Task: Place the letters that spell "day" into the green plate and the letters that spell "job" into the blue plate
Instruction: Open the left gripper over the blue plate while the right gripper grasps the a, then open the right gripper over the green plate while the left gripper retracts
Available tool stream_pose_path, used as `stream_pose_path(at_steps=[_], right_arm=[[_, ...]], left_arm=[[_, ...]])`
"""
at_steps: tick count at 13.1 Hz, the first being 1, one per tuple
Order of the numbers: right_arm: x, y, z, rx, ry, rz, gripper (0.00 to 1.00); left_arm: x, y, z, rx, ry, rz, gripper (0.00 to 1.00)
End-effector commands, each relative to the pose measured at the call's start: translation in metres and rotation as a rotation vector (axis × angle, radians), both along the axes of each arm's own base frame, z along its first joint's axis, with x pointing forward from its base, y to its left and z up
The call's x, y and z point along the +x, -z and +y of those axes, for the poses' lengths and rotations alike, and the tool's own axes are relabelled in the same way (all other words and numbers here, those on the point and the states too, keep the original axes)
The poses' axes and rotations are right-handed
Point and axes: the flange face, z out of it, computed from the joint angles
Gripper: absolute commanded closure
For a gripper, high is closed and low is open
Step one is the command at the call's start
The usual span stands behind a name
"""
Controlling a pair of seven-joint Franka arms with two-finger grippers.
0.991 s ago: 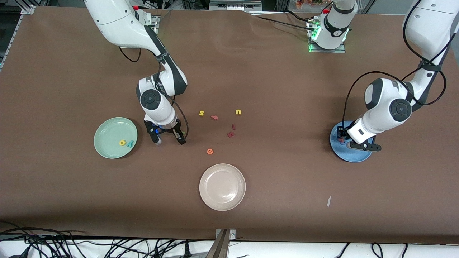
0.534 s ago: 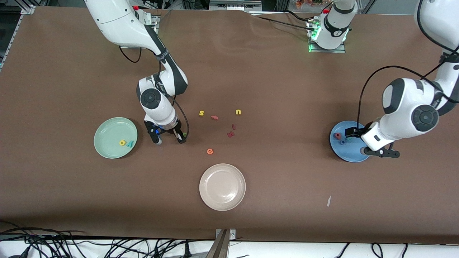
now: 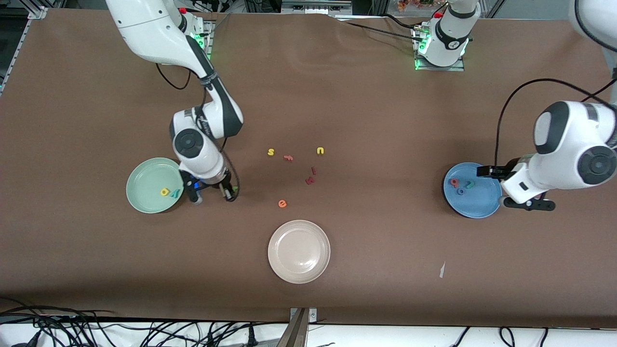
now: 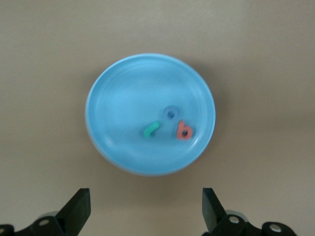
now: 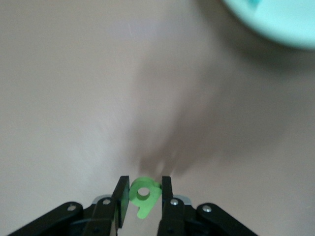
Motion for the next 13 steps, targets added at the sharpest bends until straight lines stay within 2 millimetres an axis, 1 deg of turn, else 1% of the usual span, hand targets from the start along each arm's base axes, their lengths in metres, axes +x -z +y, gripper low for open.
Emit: stream_pose_path(at_steps=[1, 2, 3, 4, 6, 7, 8, 9, 10, 11, 12, 13], right_arm=[[0.026, -0.045, -0.029, -0.025, 0.036, 0.0, 1.0], [0.03, -0.059, -0.039, -0.023, 0.052, -0.018, 1.0], [0.035, -0.07, -0.055, -0.027, 0.077, -0.031, 1.0], [0.039, -0.08, -0.071, -0.034, 0.084, -0.037, 1.0], [0.042, -0.093, -0.104, -0.043, 0.08, -0.009, 1.0], [0.044, -0.101, -0.12, -0.027, 0.075, -0.003, 1.0], [0.043, -0.102, -0.132, -0.025, 0.06, 0.015, 1.0], [0.043, -0.101, -0.146, -0.028, 0.059, 0.04, 1.0], [0.042, -0.099, -0.152, -0.03, 0.047, 0.056, 1.0], [0.038, -0.094, -0.162, -0.029, 0.046, 0.059, 1.0], [0.027, -0.098, -0.184, -0.015, 0.033, 0.063, 1.0], [0.017, -0.096, -0.195, -0.007, 0.016, 0.05, 1.0]], left_arm=[[-0.002, -0.062, 0.009, 0.018, -0.047, -0.038, 0.0], [-0.007, -0.08, 0.014, -0.013, -0.096, -0.057, 0.0], [-0.015, -0.105, 0.019, -0.071, -0.162, -0.083, 0.0], [-0.022, -0.127, 0.019, -0.111, -0.197, -0.097, 0.0], [-0.035, -0.172, -0.002, -0.103, -0.161, -0.15, 0.0], [-0.042, -0.196, -0.01, -0.099, -0.145, -0.178, 0.0], [-0.045, -0.211, -0.016, -0.072, -0.12, -0.188, 0.0], [-0.046, -0.219, -0.034, -0.023, -0.073, -0.198, 0.0], [-0.045, -0.218, -0.043, 0.023, -0.037, -0.198, 0.0], [-0.045, -0.216, -0.04, 0.016, -0.041, -0.194, 0.0], [-0.044, -0.212, -0.039, 0.015, -0.038, -0.188, 0.0], [-0.043, -0.211, -0.039, 0.014, -0.035, -0.185, 0.0]])
